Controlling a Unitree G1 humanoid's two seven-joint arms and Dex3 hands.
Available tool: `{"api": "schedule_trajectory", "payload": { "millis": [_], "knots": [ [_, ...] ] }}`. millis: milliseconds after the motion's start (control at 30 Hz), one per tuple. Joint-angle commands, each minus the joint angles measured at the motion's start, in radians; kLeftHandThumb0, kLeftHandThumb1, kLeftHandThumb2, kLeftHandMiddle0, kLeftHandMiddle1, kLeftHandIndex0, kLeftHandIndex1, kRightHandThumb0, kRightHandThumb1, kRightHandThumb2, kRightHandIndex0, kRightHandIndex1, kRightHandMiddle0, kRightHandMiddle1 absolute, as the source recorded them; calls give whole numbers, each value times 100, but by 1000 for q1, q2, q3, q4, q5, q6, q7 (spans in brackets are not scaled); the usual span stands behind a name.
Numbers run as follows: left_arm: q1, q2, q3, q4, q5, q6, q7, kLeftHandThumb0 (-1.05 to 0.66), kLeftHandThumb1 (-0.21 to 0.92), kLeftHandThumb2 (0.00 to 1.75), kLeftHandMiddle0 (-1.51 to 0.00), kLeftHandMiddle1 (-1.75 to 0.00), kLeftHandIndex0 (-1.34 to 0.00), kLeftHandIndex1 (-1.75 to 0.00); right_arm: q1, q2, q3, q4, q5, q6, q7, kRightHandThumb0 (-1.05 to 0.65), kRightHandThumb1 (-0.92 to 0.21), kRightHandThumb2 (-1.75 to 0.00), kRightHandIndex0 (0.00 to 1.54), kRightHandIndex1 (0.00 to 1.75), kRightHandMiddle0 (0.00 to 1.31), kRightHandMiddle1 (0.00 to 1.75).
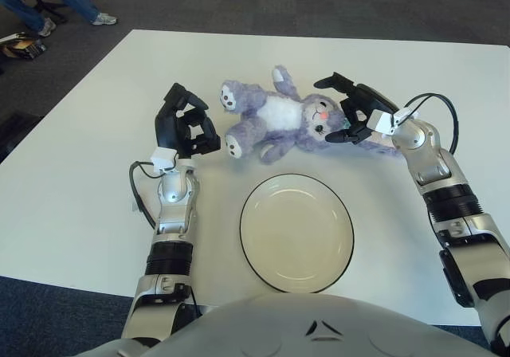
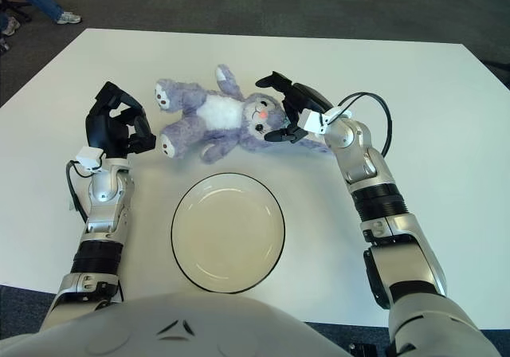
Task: Put the doll into the plate.
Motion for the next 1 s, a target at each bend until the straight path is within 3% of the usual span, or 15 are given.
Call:
{"api": "schedule_trajectory", "payload": {
  "millis": [0,367,667,867,900,967],
  "knots": [
    [152,-71,-17,123,2,-3,18,-49,28,136,-134,-175,-65,-175,-41,7,16,27,-26,-44,-28,-80,-48,-65,90,175,0,72],
    [149,-69,-19,132,23,-17,34,-50,27,138,-134,-175,-66,-175,-79,27,32,94,-24,-108,-43,-77,-53,-61,105,175,0,66],
    [149,-70,-20,135,17,-17,28,-50,27,138,-134,-175,-66,-175,-96,37,36,102,-44,-99,-55,-76,-51,-62,98,175,0,63],
    [149,-70,-20,135,12,-17,23,-50,27,138,-134,-175,-66,-175,-95,40,30,85,-57,-77,-66,-76,-51,-63,66,175,0,60],
    [149,-69,-21,135,10,-18,21,-50,27,138,-134,-175,-66,-175,-94,40,28,80,-65,-75,-77,-77,-52,-64,45,161,0,61],
    [149,-69,-21,135,8,-17,18,-50,27,138,-134,-175,-66,-175,-91,41,25,73,-77,-70,-95,-80,-53,-65,30,151,0,63]
  ]
}}
